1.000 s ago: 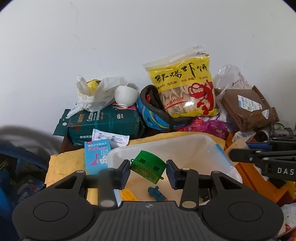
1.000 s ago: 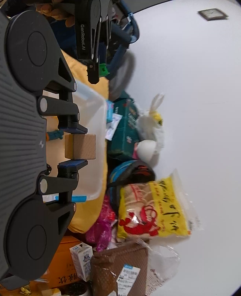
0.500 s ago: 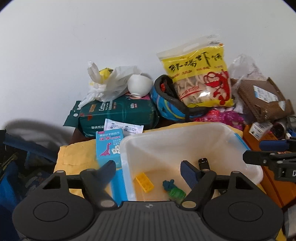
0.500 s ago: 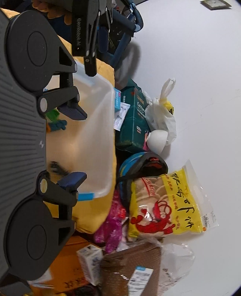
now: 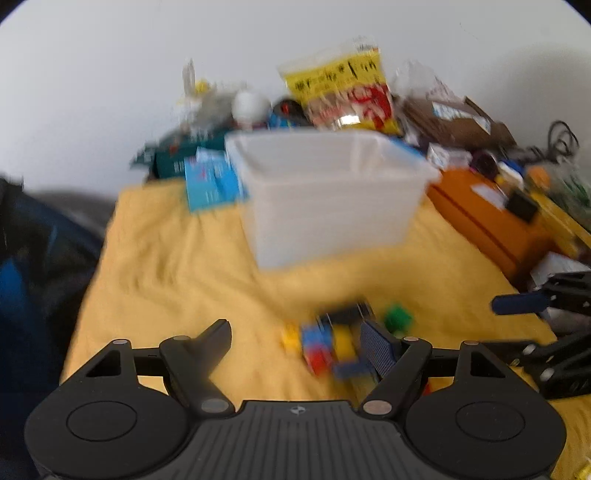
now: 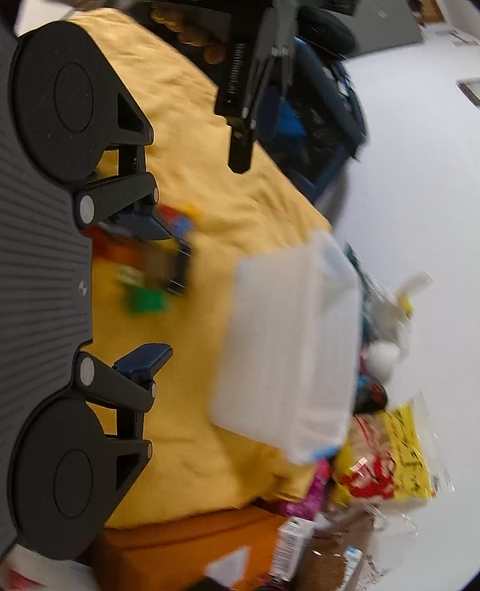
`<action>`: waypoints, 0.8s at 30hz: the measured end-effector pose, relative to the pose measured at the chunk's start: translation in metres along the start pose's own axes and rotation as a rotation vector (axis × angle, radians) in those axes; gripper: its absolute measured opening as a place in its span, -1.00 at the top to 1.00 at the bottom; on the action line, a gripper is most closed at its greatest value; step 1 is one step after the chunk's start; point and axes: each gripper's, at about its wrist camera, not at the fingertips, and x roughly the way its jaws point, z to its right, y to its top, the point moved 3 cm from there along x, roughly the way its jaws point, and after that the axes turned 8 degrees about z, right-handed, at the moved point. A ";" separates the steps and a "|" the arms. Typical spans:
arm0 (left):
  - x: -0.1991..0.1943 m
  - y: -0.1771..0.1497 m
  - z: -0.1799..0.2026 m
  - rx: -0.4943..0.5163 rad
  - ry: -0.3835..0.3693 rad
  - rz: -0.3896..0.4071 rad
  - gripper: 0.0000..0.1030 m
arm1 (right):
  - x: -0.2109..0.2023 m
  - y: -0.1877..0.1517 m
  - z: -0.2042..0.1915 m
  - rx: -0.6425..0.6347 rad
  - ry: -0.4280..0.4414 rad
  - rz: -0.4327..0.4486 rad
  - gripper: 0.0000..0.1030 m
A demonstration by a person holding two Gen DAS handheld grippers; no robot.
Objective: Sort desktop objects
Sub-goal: 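Grasp a blue duplo brick with the right tool while the left tool grasps a black car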
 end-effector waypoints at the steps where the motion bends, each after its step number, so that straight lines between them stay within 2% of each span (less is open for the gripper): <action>1: -0.004 -0.011 0.003 -0.016 -0.009 -0.020 -0.55 | -0.001 -0.011 -0.007 -0.019 0.009 -0.017 -0.27; 3: -0.008 -0.033 0.011 -0.018 -0.023 -0.055 -0.55 | -0.003 -0.032 -0.019 -0.019 0.023 -0.064 -0.26; 8: -0.005 -0.071 0.039 0.077 -0.081 -0.127 -0.55 | 0.002 -0.057 -0.040 -0.079 0.049 -0.108 -0.15; 10: 0.001 -0.077 0.045 0.106 -0.079 -0.141 -0.50 | 0.009 -0.061 -0.044 -0.091 0.058 -0.118 -0.09; 13: 0.005 -0.082 0.047 0.086 -0.076 -0.160 -0.50 | 0.020 -0.067 -0.053 -0.158 0.058 -0.120 0.10; 16: 0.007 -0.082 0.045 0.082 -0.063 -0.147 -0.50 | 0.028 -0.070 -0.053 -0.161 0.051 -0.116 0.12; 18: 0.008 -0.084 0.048 0.083 -0.068 -0.156 -0.50 | 0.026 -0.073 -0.053 -0.177 0.052 -0.106 0.33; 20: 0.011 -0.085 0.052 0.096 -0.071 -0.161 -0.50 | 0.025 -0.071 -0.046 -0.146 0.046 -0.104 0.33; 24: 0.018 -0.086 0.062 0.109 -0.088 -0.167 -0.50 | 0.014 -0.069 -0.016 -0.057 -0.024 -0.100 0.33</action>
